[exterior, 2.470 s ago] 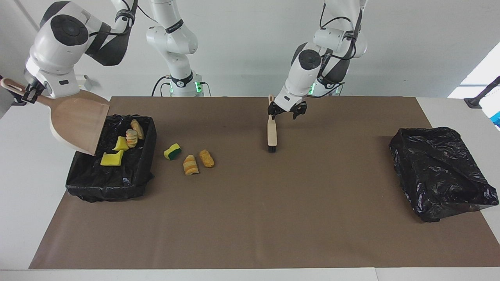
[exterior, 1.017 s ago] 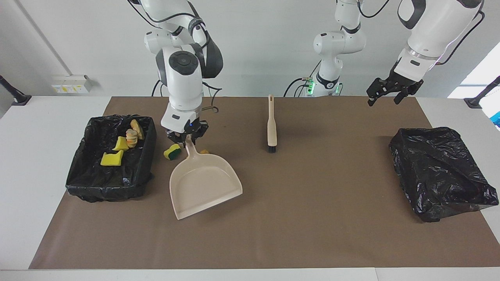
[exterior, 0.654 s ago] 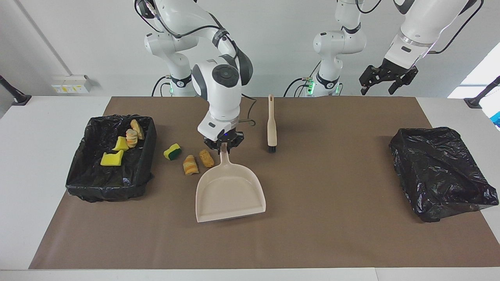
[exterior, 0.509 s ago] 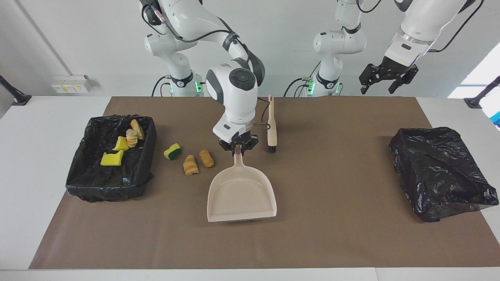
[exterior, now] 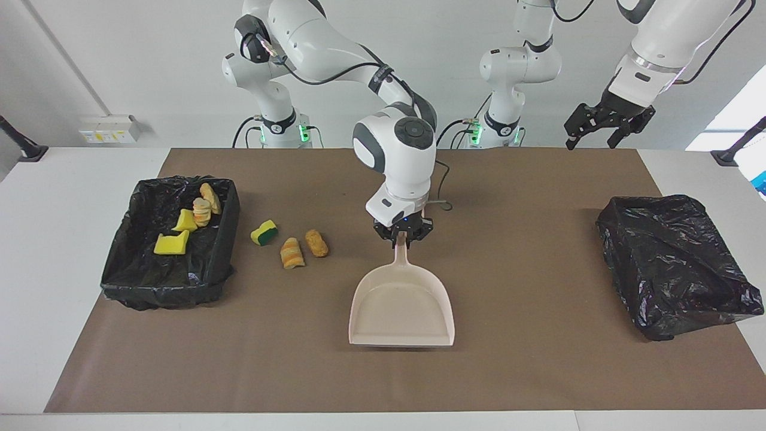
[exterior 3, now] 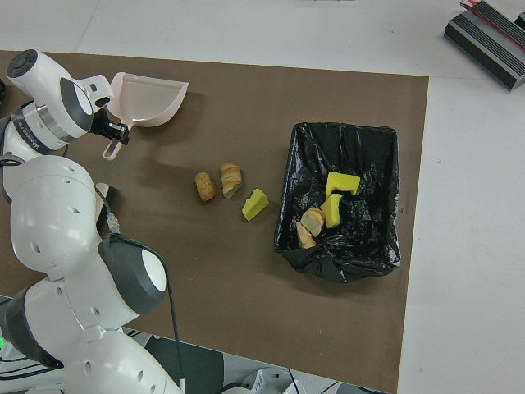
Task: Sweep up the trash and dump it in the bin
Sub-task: 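Return the dustpan to the table center with the right gripper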
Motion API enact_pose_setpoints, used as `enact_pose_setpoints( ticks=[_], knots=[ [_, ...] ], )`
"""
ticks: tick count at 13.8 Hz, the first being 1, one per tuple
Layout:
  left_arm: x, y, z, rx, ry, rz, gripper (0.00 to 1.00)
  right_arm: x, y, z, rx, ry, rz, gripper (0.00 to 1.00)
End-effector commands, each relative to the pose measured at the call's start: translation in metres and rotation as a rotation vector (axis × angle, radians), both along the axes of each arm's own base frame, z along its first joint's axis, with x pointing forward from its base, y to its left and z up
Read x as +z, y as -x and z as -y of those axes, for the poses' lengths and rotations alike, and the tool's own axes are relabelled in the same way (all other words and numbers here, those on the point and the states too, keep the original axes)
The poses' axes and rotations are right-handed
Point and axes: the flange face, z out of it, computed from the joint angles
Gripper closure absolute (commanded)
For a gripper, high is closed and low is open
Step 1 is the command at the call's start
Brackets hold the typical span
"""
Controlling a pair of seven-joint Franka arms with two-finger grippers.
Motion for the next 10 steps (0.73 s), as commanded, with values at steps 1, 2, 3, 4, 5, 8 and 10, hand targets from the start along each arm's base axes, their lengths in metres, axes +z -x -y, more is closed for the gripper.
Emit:
enact_pose_setpoints(
  ticks=[1,2,3,4,5,8,10],
  knots=[
    [0.001,0.002,-0.017,-0.010,-0.005,-0.005,0.00,0.001,-0.003,-0.014,-0.032,-0.047,-0.010,1.00],
    [0.000,0.002,-0.018,-0.008,-0.005,-0.002,0.00,0.002,-0.001,-0.015,-0.043,-0.049,-0.013,0.72],
    [0.001,0.002,-0.018,-0.007,-0.005,0.000,0.00,0.004,0.002,-0.016,-0.046,-0.042,-0.023,0.15],
    [0.001,0.002,-0.018,-0.008,-0.005,-0.002,0.00,0.013,0.010,-0.022,-0.036,-0.046,-0.024,0.00],
    [0.001,0.002,-0.019,-0.007,-0.005,-0.003,0.00,0.024,0.014,-0.021,-0.028,-0.054,-0.017,0.00],
    [0.000,0.000,-0.018,-0.009,-0.008,0.007,0.00,0.042,0.040,-0.018,0.020,-0.036,-0.029,0.00],
    [0.001,0.002,-0.018,-0.016,-0.014,0.000,0.00,0.046,0.076,-0.031,0.041,-0.040,-0.071,0.00]
  ],
)
